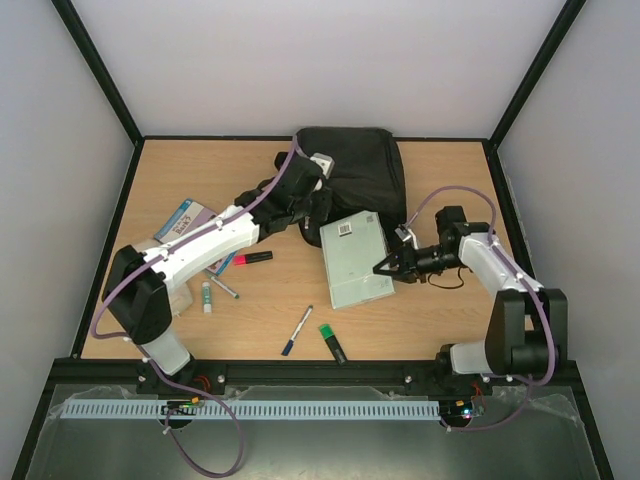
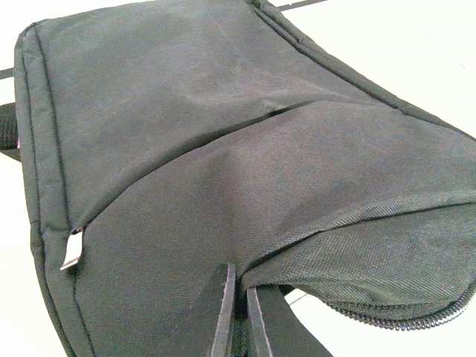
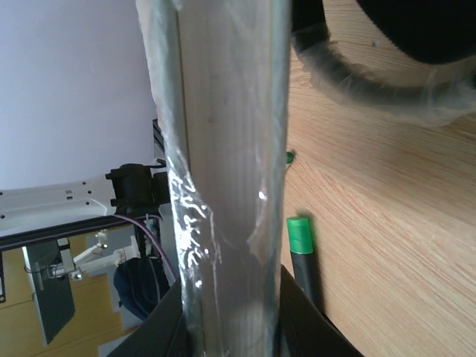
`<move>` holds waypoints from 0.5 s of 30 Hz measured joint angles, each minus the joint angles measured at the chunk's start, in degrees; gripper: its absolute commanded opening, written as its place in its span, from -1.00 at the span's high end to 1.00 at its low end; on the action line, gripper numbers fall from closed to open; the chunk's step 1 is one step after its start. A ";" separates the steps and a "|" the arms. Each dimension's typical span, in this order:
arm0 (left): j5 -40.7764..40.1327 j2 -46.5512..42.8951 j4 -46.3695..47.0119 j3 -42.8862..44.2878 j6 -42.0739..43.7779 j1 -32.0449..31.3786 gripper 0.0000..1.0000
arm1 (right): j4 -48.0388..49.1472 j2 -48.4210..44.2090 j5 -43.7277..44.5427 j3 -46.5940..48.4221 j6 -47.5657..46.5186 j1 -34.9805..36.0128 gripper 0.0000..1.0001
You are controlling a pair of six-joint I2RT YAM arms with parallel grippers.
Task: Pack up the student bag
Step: Place the book in the student bag.
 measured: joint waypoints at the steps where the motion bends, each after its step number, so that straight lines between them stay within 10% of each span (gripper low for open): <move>1: 0.02 -0.24 -0.15 -0.02 0.00 0.00 0.95 | 0.31 1.05 -0.04 0.24 0.02 0.00 0.98; 15: 1.60 -3.91 -2.40 -0.04 -0.09 0.11 0.95 | 2.08 14.58 0.70 4.20 0.50 -0.20 0.98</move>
